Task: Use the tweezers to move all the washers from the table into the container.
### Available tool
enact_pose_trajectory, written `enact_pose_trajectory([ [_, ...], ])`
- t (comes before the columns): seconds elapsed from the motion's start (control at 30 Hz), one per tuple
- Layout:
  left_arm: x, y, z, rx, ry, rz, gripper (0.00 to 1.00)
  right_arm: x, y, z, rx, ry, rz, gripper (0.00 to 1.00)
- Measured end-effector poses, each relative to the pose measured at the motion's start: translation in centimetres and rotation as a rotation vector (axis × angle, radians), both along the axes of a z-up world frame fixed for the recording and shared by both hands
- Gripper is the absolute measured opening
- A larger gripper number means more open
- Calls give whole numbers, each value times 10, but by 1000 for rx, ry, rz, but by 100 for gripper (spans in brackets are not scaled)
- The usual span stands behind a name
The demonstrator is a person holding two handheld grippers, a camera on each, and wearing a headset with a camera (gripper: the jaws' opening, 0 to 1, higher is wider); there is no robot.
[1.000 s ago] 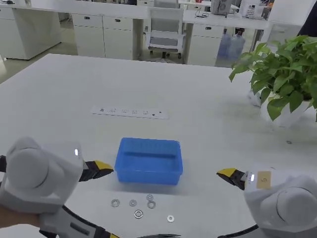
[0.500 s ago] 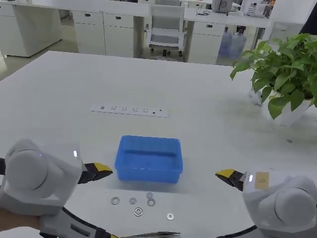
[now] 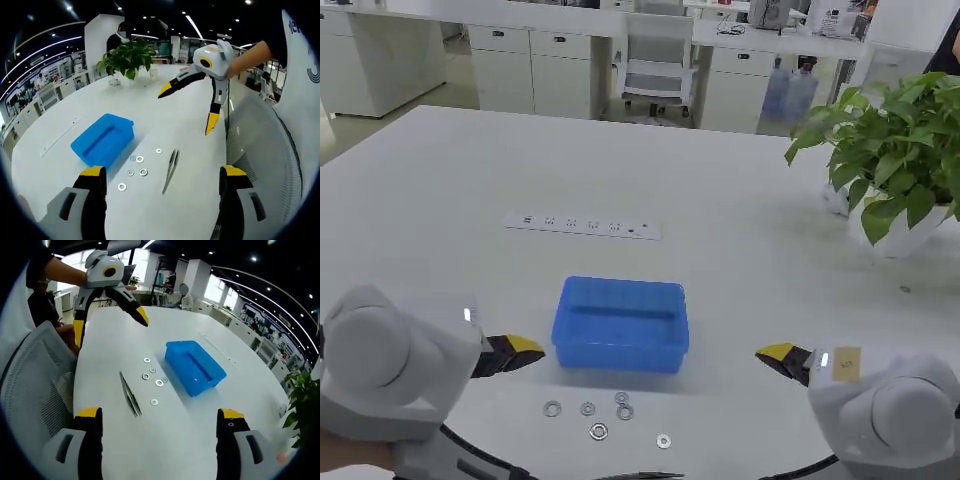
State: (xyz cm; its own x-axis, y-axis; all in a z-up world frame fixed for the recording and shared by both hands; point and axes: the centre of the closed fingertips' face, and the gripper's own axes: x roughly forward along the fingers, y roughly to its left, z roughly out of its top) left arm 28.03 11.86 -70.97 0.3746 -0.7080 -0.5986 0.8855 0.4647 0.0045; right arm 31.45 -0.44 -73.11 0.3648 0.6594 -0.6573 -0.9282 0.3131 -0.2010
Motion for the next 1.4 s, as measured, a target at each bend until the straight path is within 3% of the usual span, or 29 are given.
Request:
enact_pose_trajectory([
  [0.3,0,-5,11,-25,-34,9,99,-2,-2,-2,-10,3,6,93],
  [0.6,-1,-2,6,0,-29,11,99,-2,1,0,-3,-5,20,93],
  [0.83,1,2,7,-5,-30,30,99,-2,0,0,-8,-3,21,93],
  [1.4,1,2,-17,30,2,4,99,3,2,-7,-11,17,21,91],
])
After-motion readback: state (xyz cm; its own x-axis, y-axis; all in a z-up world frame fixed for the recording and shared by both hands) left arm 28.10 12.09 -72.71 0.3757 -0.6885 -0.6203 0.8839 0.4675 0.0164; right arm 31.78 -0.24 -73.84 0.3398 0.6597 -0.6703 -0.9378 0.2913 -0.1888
